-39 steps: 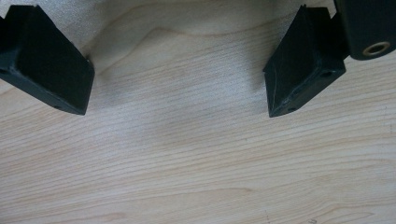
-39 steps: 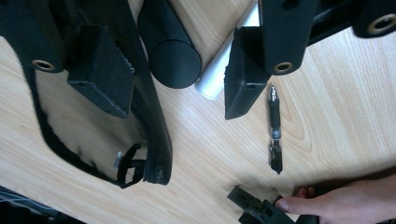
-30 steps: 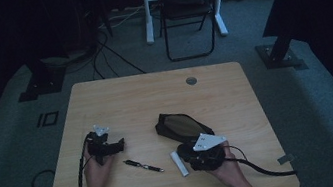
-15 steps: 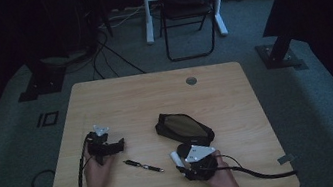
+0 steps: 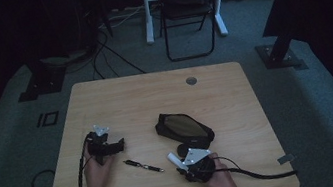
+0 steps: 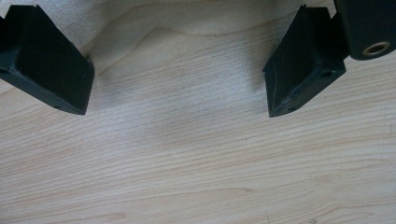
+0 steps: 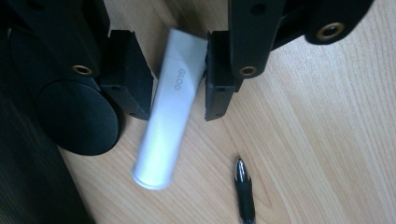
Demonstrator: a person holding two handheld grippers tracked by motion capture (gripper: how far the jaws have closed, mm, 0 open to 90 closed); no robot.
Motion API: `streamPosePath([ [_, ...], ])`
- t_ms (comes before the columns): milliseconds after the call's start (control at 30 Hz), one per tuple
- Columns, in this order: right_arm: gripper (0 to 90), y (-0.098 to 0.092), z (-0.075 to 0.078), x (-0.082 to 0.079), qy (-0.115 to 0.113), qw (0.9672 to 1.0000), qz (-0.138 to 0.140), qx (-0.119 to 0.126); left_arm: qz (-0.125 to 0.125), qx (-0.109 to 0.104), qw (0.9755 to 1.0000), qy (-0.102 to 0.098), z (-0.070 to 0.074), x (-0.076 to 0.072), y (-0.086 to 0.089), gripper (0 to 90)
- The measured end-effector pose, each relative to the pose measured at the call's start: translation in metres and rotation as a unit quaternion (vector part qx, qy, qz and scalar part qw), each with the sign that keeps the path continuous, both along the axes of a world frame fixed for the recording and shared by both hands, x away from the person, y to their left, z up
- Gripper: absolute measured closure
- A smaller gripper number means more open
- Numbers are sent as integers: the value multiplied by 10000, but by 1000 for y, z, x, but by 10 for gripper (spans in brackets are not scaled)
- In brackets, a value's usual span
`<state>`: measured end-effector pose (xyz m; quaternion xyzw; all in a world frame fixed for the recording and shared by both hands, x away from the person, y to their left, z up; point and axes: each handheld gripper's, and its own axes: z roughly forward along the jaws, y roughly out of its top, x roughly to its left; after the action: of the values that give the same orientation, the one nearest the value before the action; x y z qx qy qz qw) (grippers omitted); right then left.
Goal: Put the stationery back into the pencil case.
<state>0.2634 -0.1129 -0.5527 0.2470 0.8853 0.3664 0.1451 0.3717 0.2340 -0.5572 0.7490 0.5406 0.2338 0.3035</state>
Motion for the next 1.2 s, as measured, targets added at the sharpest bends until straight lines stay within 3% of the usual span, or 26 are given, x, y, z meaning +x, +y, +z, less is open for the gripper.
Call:
streamPosePath([
  [133,646,0,-2,-1,24,10000,18,-70,1,-1,10000,-1,0,0,0,85],
  [633,686,-5,-1,4,338,9994,-62,45,-9,13,10000,4,0,0,0,85],
  [1200,716,-3,1,7,346,9993,-125,-46,-4,10,10000,2,0,0,0,85],
])
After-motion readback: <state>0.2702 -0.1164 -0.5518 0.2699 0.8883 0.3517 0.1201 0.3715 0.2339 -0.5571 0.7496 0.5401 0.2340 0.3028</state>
